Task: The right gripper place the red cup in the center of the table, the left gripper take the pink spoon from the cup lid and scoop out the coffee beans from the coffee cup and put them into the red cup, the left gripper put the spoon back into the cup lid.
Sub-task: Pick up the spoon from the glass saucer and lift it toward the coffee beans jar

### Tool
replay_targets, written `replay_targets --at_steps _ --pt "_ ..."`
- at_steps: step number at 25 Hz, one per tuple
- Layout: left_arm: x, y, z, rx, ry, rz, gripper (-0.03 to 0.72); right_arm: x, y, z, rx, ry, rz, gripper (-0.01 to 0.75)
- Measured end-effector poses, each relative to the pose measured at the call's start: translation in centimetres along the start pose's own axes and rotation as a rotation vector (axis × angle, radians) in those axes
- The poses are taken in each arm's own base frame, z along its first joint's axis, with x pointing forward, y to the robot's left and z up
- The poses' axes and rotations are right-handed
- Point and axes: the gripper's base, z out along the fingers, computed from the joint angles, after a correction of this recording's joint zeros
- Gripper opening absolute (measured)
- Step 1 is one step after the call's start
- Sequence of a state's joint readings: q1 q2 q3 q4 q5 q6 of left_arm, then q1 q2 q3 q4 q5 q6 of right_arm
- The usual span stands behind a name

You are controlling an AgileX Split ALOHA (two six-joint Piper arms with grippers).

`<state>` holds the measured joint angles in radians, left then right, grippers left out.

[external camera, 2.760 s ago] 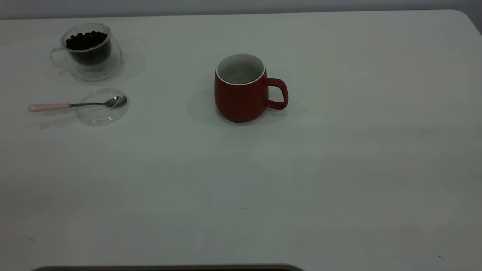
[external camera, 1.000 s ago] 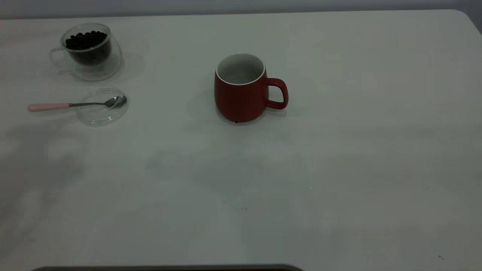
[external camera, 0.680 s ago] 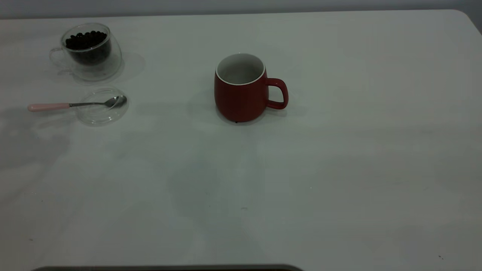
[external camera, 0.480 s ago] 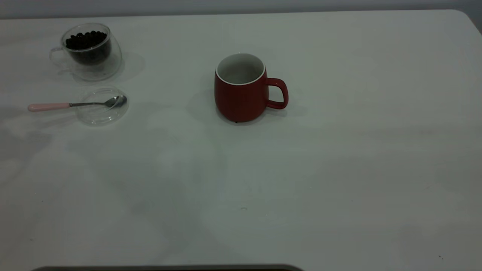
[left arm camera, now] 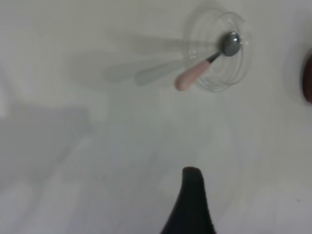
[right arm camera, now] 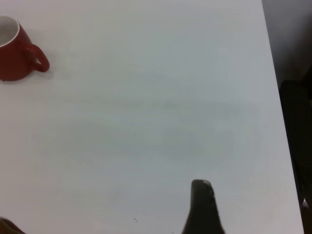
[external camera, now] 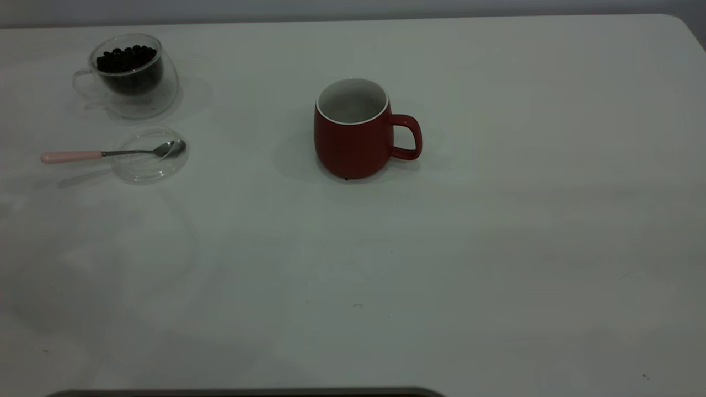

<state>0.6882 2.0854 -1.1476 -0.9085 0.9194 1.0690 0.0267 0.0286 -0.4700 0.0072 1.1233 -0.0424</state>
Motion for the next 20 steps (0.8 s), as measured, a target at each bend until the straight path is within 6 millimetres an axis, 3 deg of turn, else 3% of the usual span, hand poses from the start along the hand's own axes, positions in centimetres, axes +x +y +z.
replay_targets --at_steps 3,10,14,20 --pt "0.5 2.4 2.2 0.05 -0.009 -0.027 0.71 0.0 0.0 0.0 0.0 0.0 0.0 0.59" --pt "0.7 5.6 6.0 0.123 0.005 -0.061 0.71 0.0 0.0 0.0 0.0 0.0 0.0 0.59" --pt "0.3 6.2 7.3 0.146 0.022 -0.054 0.71 0.0 0.0 0.0 0.0 0.0 0.0 0.59" --pt "-0.8 5.6 9.6 0.191 0.036 -0.037 0.71 0.0 0.0 0.0 0.0 0.0 0.0 0.59"
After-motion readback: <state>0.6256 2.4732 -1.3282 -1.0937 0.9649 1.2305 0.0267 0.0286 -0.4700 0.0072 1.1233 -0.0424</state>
